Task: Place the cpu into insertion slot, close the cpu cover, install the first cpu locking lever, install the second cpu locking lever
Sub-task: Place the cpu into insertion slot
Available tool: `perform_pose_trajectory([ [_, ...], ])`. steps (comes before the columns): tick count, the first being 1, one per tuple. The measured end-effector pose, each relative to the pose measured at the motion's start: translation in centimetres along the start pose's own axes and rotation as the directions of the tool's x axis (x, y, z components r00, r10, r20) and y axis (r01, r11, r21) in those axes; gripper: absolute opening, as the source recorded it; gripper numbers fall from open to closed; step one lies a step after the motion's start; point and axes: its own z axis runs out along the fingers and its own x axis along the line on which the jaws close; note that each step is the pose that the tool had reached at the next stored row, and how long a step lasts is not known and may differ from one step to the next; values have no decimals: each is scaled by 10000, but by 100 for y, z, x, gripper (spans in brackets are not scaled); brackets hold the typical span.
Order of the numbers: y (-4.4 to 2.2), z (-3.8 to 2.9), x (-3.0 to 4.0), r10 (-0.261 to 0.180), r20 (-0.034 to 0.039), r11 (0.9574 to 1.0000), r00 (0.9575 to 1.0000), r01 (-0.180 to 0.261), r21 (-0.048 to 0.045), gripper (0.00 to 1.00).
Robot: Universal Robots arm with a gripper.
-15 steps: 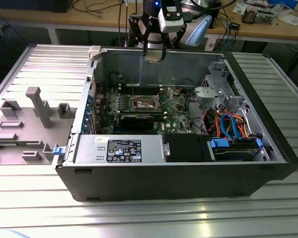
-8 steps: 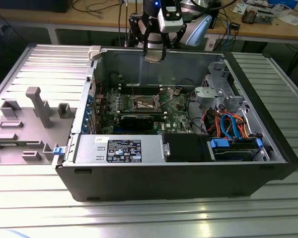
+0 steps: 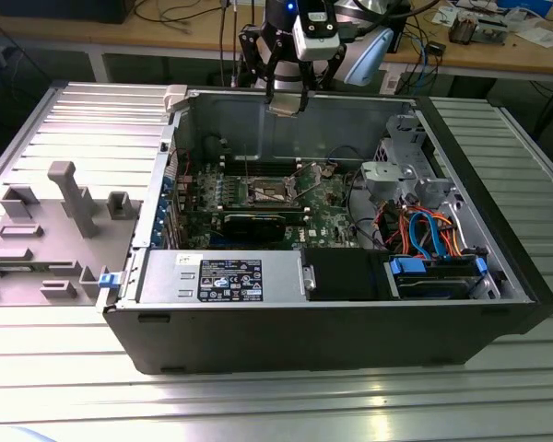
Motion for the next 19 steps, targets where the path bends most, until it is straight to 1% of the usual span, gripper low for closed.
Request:
perform_pose_trajectory([
  [6,0,3,0,591,52,9983,9982,-591,-10,54],
  [11,-1,4,0,973,86,9953,9952,-972,-22,54],
  [12,-1,5,0,1083,96,9941,9941,-1083,-25,54],
  [15,-1,5,0,1212,107,9926,9926,-1212,-29,54],
  [19,-1,5,0,1261,111,9920,9920,-1261,-30,54],
])
